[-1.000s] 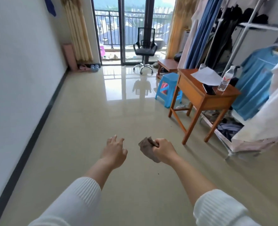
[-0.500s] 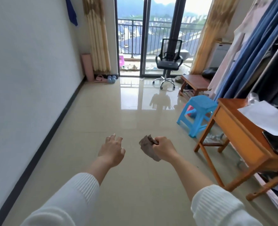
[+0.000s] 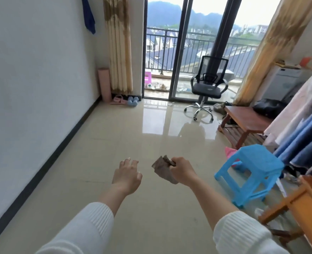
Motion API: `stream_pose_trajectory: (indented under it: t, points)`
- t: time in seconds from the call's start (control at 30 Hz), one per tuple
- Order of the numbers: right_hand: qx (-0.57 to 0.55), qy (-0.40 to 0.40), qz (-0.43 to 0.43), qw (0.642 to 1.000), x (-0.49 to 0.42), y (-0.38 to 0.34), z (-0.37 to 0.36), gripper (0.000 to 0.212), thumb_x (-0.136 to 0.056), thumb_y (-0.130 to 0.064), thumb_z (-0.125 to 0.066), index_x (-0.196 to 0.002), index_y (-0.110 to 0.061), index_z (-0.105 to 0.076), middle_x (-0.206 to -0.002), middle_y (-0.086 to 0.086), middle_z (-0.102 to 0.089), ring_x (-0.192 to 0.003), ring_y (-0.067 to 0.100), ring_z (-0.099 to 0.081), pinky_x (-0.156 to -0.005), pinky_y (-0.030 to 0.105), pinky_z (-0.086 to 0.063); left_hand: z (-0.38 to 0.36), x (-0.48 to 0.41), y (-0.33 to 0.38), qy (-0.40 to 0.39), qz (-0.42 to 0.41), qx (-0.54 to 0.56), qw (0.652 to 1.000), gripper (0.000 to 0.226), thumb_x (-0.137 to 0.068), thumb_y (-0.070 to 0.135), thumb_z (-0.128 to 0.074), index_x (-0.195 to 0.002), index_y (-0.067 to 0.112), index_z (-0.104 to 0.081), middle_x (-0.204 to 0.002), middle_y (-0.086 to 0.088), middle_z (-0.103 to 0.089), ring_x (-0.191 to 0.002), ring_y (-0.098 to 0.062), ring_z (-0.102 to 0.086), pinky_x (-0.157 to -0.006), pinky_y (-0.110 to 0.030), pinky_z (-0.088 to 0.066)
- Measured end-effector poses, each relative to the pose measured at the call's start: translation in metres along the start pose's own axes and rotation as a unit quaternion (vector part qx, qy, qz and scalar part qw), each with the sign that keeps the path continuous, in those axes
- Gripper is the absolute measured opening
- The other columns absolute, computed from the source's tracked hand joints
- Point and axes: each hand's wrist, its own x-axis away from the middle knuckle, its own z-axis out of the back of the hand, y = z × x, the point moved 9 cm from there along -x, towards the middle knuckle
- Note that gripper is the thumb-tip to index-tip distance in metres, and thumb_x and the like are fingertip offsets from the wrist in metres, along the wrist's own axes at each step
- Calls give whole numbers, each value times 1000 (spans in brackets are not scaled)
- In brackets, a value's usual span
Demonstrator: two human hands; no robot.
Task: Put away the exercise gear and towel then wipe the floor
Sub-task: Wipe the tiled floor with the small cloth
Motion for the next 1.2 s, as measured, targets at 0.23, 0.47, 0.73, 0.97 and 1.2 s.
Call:
stream_pose_trajectory:
  t: [0.23,0.47,0.73,0.97,1.2]
  points:
    - [5,-25,14,1000,-207,-17,31,24,-78,-4,-44,-58,-15,-37,-58,2,-45,-57,20,-40,-46,27,-26,33,-193,2,15,51,-3,999,51,-94,30,-42,-143,17,-35,-150,-11,-32,-136,-27,-29,-106,-40,-33]
    - [18,-49,68,996,-414,-63,28,25,-79,-4,-44,-58,-16,-37,-59,2,-46,-59,21,-41,-46,27,-25,65,-393,-18,53,72,-10,996,49,-93,31,-42,-140,17,-38,-142,-9,-38,-130,-26,-34,-103,-39,-36]
    - [49,-69,116,990,-636,-120,23,28,-78,-4,-44,-55,-16,-34,-56,0,-40,-60,23,-40,-47,29,-23,95,-602,-56,35,119,0,992,50,-92,27,-39,-141,17,-37,-141,-6,-38,-127,-25,-34,-101,-38,-37]
    - [86,-107,140,980,-807,-139,4,32,-81,-9,-48,-55,-17,-32,-54,-1,-39,-58,22,-38,-48,29,-23,99,-753,-83,34,169,31,985,51,-92,26,-38,-142,17,-36,-142,-5,-37,-128,-24,-34,-102,-38,-37]
    - [131,-169,221,951,-982,-173,-7,40,-89,-28,-53,-54,-16,-37,-52,2,-44,-52,22,-42,-46,28,-25,91,-893,-104,46,265,85,959,50,-93,27,-35,-143,17,-35,-144,-6,-36,-129,-23,-32,-101,-37,-36]
